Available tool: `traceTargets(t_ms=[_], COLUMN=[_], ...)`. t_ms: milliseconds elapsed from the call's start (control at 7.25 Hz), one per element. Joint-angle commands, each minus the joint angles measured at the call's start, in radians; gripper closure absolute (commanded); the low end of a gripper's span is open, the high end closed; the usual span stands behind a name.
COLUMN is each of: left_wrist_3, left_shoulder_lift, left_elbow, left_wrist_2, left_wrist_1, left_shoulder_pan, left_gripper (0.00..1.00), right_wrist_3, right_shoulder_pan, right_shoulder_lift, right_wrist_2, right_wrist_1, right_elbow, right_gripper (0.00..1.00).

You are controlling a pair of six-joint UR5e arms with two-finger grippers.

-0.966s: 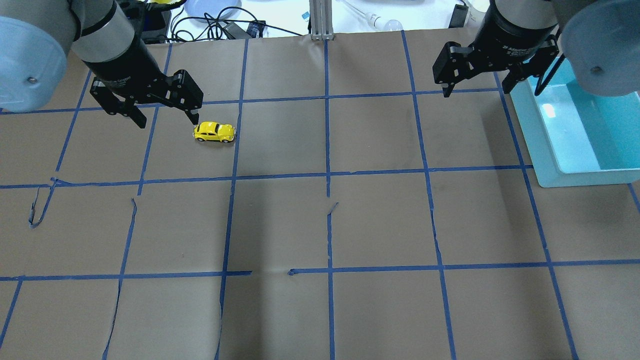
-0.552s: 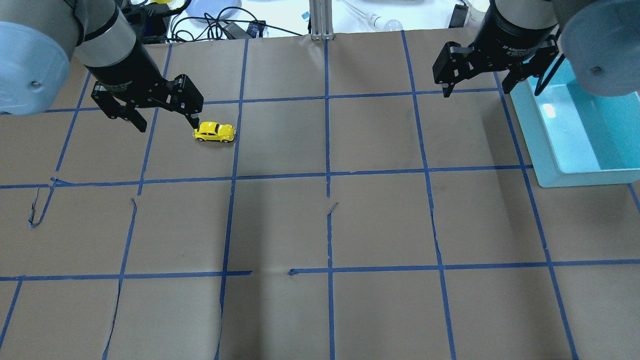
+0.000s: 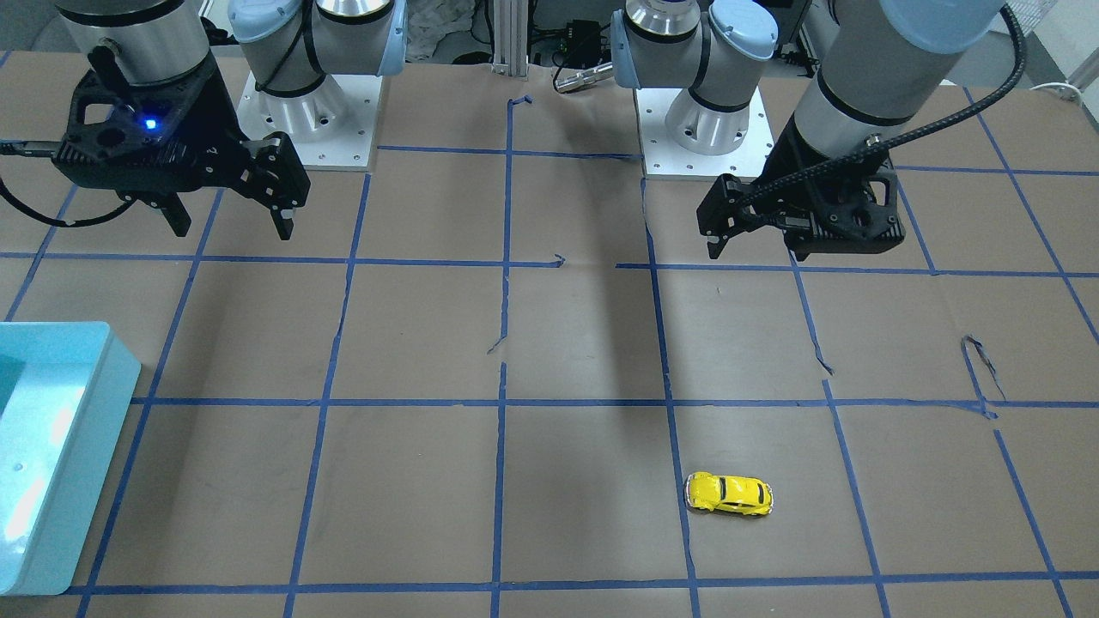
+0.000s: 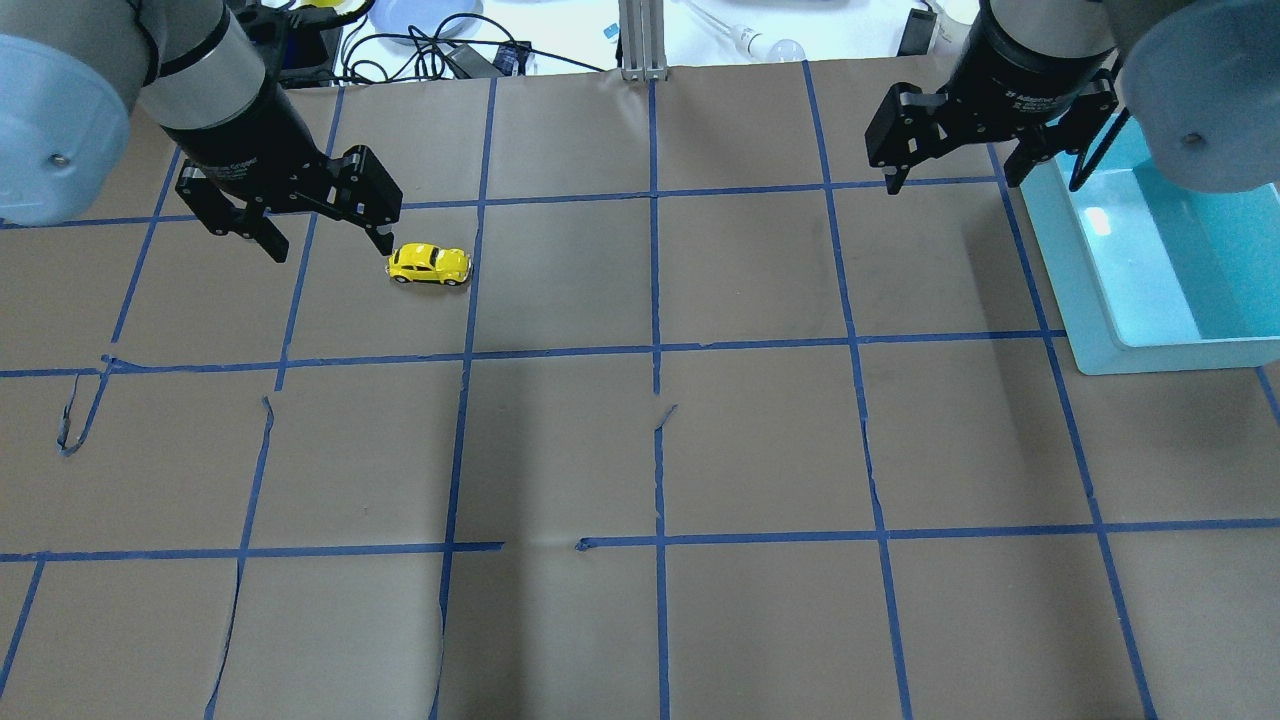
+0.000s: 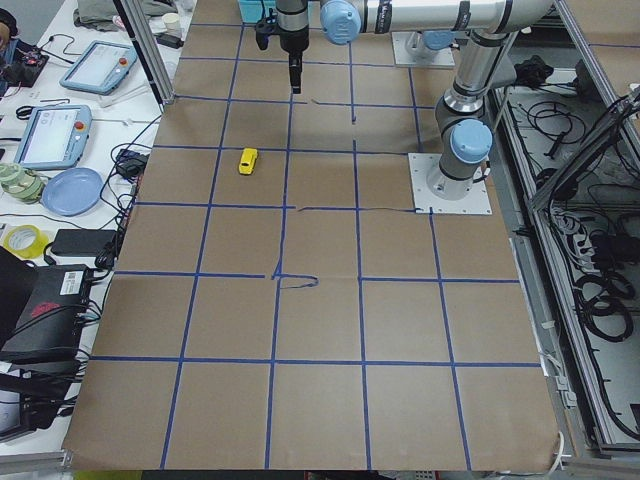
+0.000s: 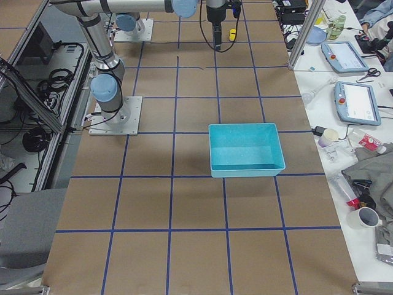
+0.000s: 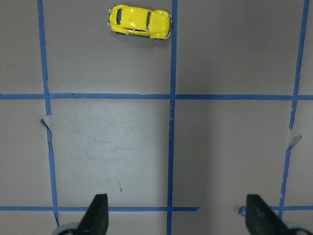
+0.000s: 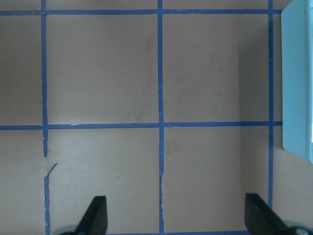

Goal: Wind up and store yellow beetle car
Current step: 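Lower the left gripper toward the yellow beetle car and open it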

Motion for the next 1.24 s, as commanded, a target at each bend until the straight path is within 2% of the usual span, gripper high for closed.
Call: traceTargets(t_ms=[0,828,1103], left_wrist_3=[0.002,-0.002,0.002], left_shoulder_lift=[0.011,0.025,0.025], left_elbow=[-0.006,0.000,-0.001], left_wrist_2=[-0.001,0.014,0.071], left_wrist_1=[-0.025,-0.047,-0.041], left_shoulder_pan=[-0.001,-0.001,-0.001], left_gripper=[0.00,0.00,0.00], right_wrist_3=[0.000,0.000,-0.001], right_shoulder_pan=[0.000,0.000,0.000], right_shoulder_lift=[0.000,0.000,0.000], right_wrist_2=[0.000,0.000,0.000], right_wrist_1=[-0.002,-0.002,0.000], right_elbow=[0.000,0.000,0.000], right_gripper=[0.00,0.00,0.00])
